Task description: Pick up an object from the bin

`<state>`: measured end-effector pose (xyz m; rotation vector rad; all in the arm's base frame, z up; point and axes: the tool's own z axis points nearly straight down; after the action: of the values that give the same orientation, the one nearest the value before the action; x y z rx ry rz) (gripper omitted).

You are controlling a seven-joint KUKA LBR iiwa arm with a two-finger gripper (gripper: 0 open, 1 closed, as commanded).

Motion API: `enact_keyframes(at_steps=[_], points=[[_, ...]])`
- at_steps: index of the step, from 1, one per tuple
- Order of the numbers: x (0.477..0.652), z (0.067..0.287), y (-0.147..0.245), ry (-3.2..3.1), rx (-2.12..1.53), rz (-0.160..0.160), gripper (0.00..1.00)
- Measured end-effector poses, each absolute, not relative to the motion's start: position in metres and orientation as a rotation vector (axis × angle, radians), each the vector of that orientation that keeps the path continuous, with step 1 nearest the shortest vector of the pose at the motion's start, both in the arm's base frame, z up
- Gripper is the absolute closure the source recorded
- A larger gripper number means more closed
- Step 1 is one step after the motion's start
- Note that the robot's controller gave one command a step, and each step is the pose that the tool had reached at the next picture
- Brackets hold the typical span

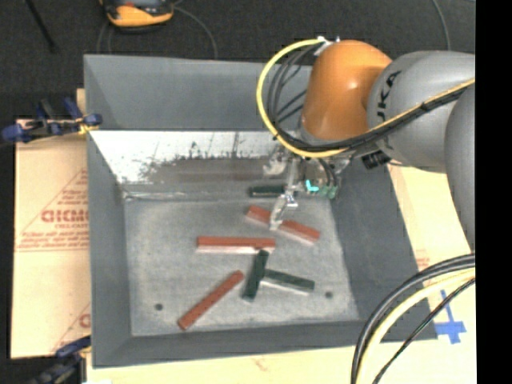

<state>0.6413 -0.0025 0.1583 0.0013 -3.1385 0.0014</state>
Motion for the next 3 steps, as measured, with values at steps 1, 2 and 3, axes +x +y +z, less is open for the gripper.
enact_keyframes(at_steps=[1,2,3], points=[[0.643,0.163,-0.003,-3.146,0.001,0.001,0.0],[0.615,0.093,-0.003,-3.167,0.016,-0.002,1.0],[0.615,0.093,-0.003,-3.167,0.016,-0.002,1.0]])
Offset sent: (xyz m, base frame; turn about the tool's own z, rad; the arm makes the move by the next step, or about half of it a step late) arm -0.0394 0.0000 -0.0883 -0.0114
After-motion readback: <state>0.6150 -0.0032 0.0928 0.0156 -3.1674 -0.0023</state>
